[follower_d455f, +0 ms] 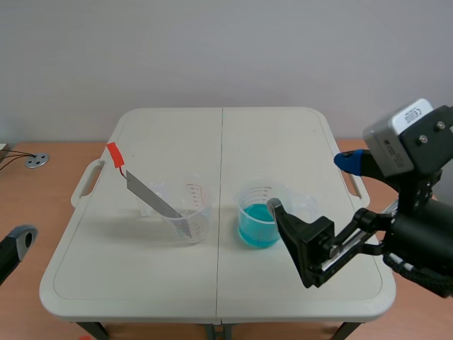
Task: Hold the metal plate by the orange handle, dip it into the blue solution, take it out and point at it, then put the plate back in the beaker on the left.
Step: 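Return to the home posture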
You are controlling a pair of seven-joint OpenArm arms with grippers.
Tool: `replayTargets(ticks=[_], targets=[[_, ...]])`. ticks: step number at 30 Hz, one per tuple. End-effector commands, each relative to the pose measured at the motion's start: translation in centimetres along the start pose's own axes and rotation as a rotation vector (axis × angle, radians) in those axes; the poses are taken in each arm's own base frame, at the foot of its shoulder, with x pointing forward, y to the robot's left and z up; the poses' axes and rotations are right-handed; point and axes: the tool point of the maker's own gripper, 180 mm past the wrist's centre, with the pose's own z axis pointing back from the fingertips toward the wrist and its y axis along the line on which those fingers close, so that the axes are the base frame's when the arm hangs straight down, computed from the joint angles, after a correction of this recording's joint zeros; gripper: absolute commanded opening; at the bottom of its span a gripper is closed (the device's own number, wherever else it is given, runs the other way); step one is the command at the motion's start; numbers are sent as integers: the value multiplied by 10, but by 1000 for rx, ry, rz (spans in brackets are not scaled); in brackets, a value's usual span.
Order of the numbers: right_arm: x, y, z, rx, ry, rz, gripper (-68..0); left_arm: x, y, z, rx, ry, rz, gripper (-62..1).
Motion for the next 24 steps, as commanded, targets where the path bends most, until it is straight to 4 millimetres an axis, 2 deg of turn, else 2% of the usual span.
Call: replayTargets(ticks=[1, 5, 12, 24], targets=[[13, -1, 2, -11, -36, 10, -12, 6, -6, -2, -4, -28, 5, 14], [10, 0, 8, -39, -15, 20, -12, 10, -27, -10, -41, -43, 5, 14], [1, 1, 13, -59, 17, 27, -12, 2, -62, -21, -121, -25, 1, 14], [-4, -3, 17, -98, 35, 20, -12, 3, -64, -22, -122, -30, 8, 14]])
